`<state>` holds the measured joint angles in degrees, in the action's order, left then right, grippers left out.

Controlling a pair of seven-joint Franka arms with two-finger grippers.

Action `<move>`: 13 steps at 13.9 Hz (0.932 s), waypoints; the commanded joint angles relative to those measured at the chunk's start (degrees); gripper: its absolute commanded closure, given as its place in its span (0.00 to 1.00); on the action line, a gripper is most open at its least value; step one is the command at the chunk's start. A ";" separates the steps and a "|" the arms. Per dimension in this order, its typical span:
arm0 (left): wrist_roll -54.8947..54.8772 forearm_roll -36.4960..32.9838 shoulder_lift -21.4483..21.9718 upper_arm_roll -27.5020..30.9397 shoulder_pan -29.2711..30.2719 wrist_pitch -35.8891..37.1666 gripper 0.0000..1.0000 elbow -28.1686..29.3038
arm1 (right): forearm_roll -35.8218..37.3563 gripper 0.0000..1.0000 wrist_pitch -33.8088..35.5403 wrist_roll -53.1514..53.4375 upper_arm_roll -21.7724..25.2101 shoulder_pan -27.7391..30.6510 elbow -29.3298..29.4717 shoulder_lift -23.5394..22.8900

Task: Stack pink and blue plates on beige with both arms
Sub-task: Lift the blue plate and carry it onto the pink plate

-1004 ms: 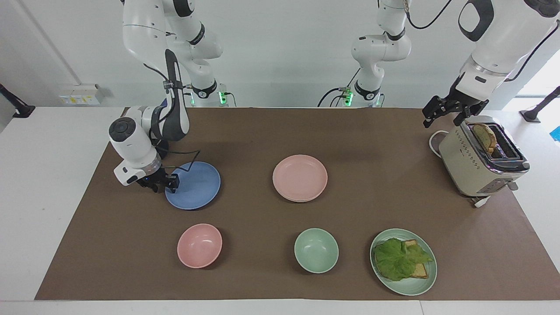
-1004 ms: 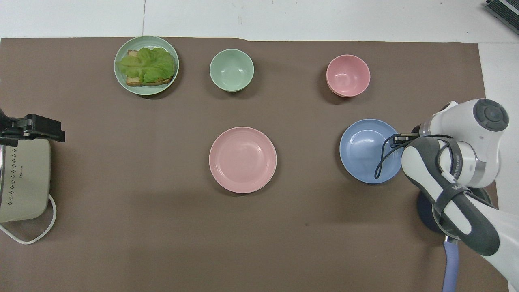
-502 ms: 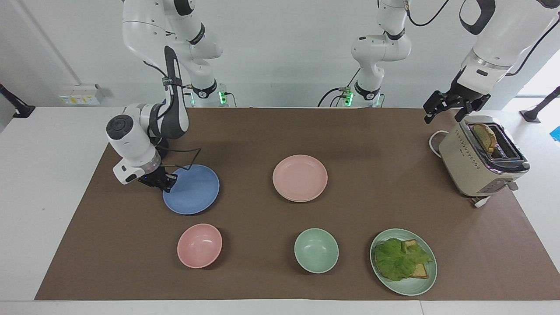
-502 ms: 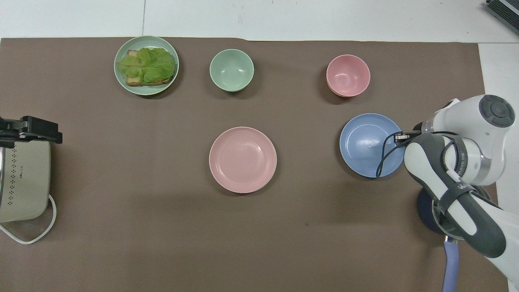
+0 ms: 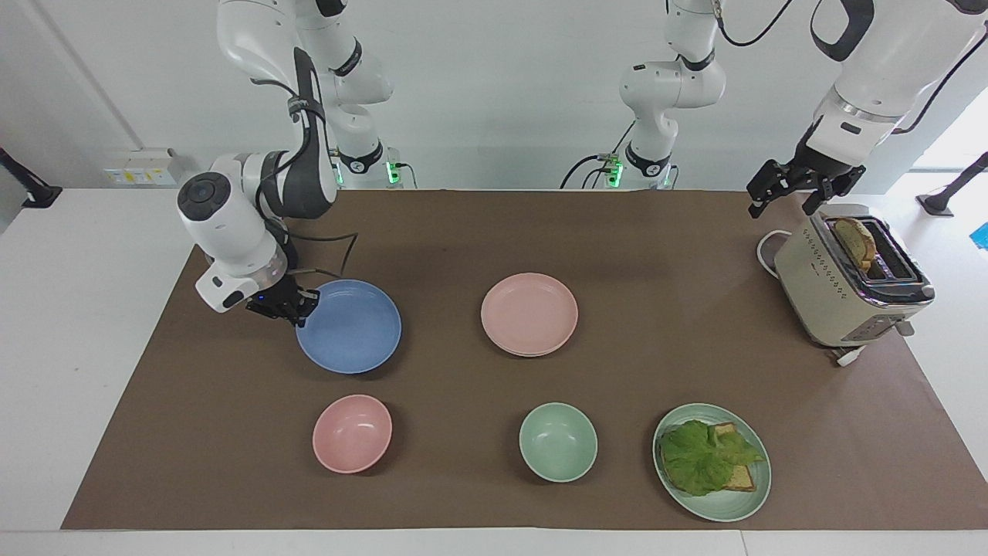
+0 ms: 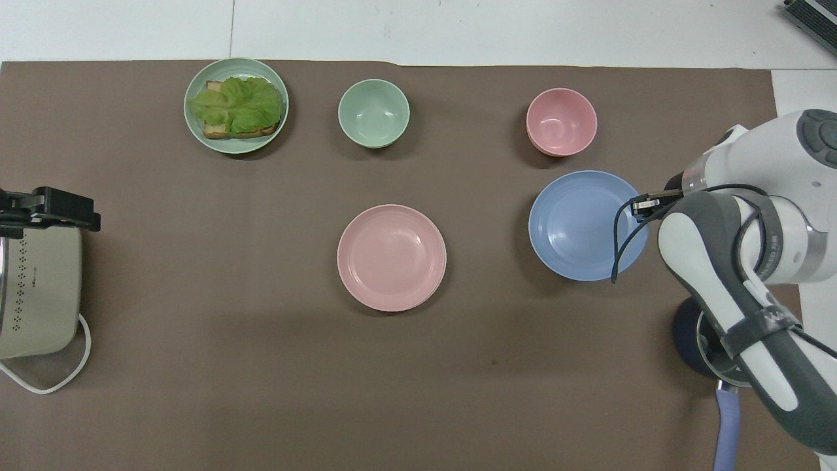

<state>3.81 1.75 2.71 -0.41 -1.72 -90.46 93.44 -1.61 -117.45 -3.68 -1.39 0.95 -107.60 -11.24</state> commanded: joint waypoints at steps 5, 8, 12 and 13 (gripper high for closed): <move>-0.47 -0.69 0.45 -0.64 1.63 0.73 0.00 -0.10 | -3.67 1.00 3.99 1.91 -6.60 -1.29 0.99 2.71; -0.47 -0.69 0.45 -0.64 1.81 0.73 0.00 -0.10 | -3.75 1.00 1.18 9.02 -6.70 -6.39 0.81 2.36; -0.47 -0.69 0.45 -0.64 1.72 0.73 0.00 -0.10 | -8.83 1.00 -3.57 15.36 -6.78 -11.93 0.64 1.48; -0.47 -0.69 0.45 -0.64 1.72 0.73 0.00 -0.10 | -10.24 1.00 -4.97 15.54 -6.78 -13.07 0.55 0.61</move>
<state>3.81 1.75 2.71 -0.36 -0.97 -90.37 93.43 -8.76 -120.20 10.96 -8.00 -11.41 -106.71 -9.90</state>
